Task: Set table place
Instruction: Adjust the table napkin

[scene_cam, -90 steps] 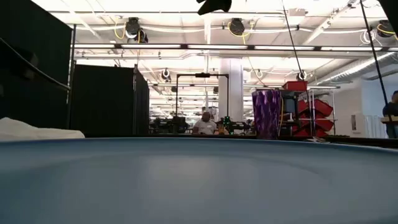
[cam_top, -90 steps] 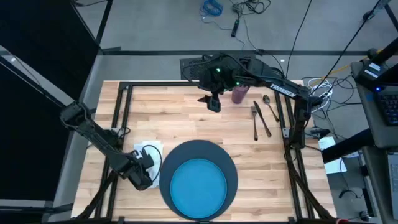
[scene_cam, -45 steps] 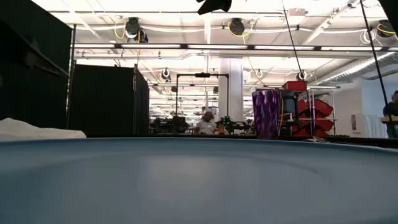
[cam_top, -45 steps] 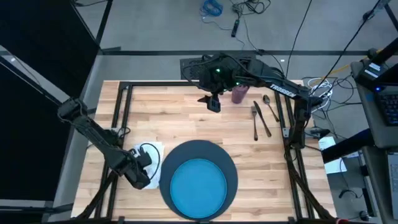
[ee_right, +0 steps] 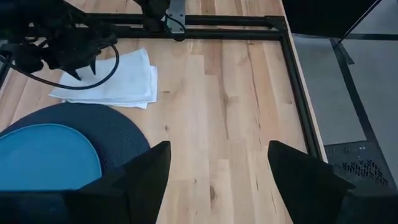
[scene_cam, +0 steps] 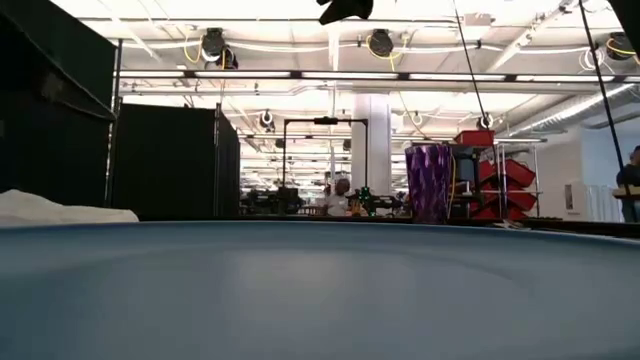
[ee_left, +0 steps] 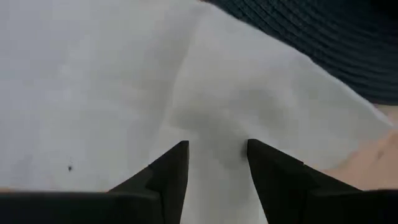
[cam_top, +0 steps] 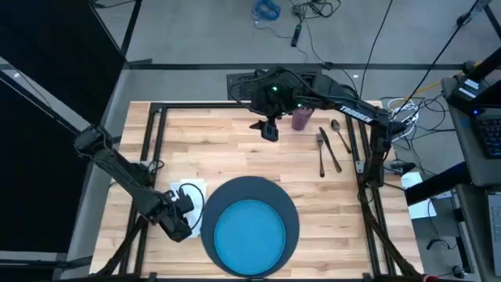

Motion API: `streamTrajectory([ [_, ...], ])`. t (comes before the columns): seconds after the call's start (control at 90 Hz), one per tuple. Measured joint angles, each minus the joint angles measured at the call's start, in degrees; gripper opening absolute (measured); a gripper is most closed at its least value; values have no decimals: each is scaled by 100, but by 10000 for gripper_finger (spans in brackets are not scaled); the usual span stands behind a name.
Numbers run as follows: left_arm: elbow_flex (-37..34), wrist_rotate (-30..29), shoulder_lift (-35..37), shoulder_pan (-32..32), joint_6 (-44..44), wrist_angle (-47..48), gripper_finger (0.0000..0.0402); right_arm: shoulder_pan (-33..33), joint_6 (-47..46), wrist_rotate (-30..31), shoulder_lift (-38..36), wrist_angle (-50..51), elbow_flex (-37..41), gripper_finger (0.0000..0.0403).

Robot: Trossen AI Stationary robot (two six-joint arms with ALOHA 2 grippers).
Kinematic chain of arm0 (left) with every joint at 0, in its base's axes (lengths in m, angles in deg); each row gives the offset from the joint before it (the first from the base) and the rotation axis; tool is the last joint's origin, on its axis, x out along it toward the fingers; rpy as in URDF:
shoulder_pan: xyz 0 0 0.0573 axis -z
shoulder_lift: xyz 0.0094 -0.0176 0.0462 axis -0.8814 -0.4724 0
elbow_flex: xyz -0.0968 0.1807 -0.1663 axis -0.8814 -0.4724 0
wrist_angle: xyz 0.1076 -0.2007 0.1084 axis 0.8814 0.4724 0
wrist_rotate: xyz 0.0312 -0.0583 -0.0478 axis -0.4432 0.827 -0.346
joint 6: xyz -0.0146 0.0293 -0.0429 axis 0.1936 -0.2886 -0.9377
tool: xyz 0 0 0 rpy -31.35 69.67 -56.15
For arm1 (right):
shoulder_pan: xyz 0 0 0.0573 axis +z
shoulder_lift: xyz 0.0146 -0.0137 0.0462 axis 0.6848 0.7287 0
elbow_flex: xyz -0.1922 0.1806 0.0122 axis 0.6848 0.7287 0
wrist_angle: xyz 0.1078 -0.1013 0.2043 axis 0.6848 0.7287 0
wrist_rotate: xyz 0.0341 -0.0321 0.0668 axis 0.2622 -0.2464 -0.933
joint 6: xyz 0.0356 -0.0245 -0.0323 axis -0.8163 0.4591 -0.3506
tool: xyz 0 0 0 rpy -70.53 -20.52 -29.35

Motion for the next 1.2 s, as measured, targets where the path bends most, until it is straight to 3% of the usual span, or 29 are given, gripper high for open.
streamTrajectory([
  [0.3, 14, 233, -472, -20, 369, -820, 150, 27, -86, 0, 0, 110, 0, 255],
  [0.589, 298, 255, 54, -15, 307, -24, 150, 27, -88, 0, 0, 108, 0, 255],
  [0.744, 323, 143, 95, -15, 299, -97, 150, 27, -92, 0, 0, 108, 0, 255],
  [1.2, 319, 13, -687, -45, 498, -968, 150, 27, -90, -2, 0, 110, 0, 255],
])
